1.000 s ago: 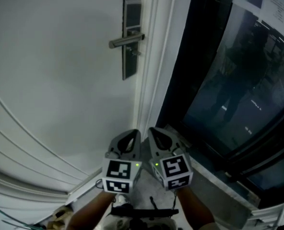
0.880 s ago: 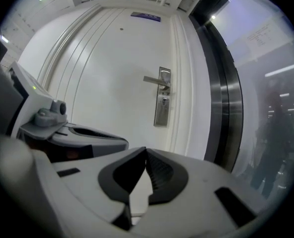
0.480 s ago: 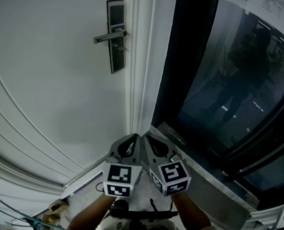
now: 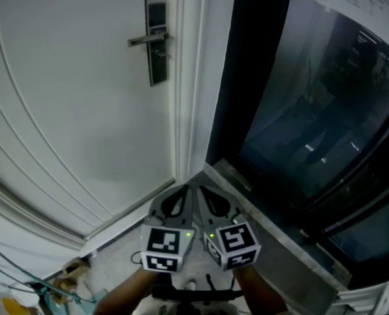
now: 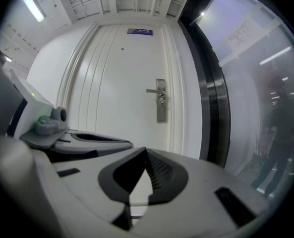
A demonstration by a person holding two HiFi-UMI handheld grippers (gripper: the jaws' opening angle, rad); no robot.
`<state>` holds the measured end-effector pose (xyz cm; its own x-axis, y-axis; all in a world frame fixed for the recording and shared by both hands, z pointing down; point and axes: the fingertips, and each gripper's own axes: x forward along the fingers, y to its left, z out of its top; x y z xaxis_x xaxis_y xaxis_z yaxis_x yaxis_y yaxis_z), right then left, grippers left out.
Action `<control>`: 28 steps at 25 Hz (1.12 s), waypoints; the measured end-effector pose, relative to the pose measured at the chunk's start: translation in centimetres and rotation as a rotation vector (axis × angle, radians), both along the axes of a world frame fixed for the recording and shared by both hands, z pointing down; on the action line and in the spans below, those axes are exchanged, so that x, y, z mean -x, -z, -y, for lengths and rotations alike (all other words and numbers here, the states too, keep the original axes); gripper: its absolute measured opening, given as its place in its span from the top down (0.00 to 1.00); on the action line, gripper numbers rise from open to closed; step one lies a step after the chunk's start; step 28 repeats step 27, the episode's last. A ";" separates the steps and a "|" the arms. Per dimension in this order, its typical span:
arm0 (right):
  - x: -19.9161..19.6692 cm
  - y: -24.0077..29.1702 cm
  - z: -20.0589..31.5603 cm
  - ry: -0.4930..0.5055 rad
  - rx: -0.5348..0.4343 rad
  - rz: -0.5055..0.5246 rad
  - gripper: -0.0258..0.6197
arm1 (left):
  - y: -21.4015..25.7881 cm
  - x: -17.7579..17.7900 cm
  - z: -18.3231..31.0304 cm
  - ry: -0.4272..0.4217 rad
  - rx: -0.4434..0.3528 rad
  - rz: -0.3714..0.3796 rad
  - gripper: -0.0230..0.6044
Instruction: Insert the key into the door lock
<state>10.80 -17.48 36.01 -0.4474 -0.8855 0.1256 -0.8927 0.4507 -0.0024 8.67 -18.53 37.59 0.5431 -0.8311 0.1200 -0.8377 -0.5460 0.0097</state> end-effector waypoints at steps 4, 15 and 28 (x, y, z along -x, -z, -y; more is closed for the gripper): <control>-0.1 0.2 -1.8 0.010 -0.007 -0.003 0.95 | 0.1 0.1 -2.0 0.016 0.002 0.003 0.96; 1.7 0.4 -4.8 0.010 -0.012 -0.018 0.95 | 0.5 2.5 -5.0 0.014 0.004 0.016 0.96; 5.3 0.3 -5.8 -0.029 -0.019 -0.041 0.95 | 0.7 6.2 -6.2 -0.031 0.007 0.021 0.96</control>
